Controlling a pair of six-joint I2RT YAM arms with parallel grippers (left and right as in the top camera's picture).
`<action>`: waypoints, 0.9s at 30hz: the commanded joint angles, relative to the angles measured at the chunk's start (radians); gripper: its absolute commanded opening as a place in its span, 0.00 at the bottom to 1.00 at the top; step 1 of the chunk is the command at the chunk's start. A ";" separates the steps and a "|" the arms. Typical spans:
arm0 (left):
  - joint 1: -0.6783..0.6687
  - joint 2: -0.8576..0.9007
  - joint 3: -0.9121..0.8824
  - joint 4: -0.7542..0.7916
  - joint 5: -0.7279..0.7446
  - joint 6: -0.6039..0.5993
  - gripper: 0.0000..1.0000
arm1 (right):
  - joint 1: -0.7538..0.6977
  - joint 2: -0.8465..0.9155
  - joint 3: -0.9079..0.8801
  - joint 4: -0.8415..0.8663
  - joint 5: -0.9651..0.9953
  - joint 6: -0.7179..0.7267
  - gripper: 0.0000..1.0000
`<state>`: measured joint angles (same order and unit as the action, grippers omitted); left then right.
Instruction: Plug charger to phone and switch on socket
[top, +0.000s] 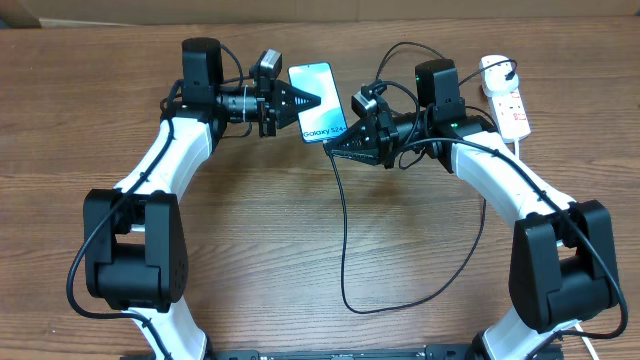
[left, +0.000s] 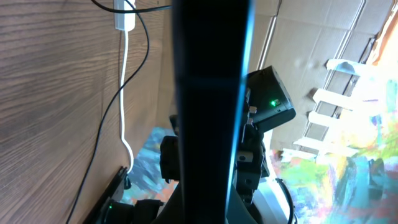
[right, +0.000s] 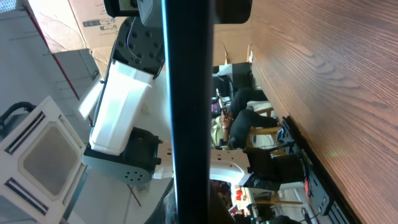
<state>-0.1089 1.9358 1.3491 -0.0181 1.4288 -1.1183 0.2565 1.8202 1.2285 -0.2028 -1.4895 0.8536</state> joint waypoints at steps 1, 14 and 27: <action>-0.051 -0.013 0.013 -0.008 0.151 0.044 0.04 | -0.005 -0.012 0.022 0.018 0.106 0.011 0.04; -0.055 -0.013 0.013 -0.009 0.152 0.050 0.04 | -0.005 -0.012 0.022 0.019 0.128 0.031 0.04; -0.063 -0.013 0.013 -0.080 0.152 0.117 0.04 | -0.005 -0.012 0.022 0.039 0.097 0.041 0.04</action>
<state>-0.1089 1.9358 1.3521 -0.0811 1.4296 -1.0649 0.2550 1.8202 1.2285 -0.1944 -1.4708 0.8932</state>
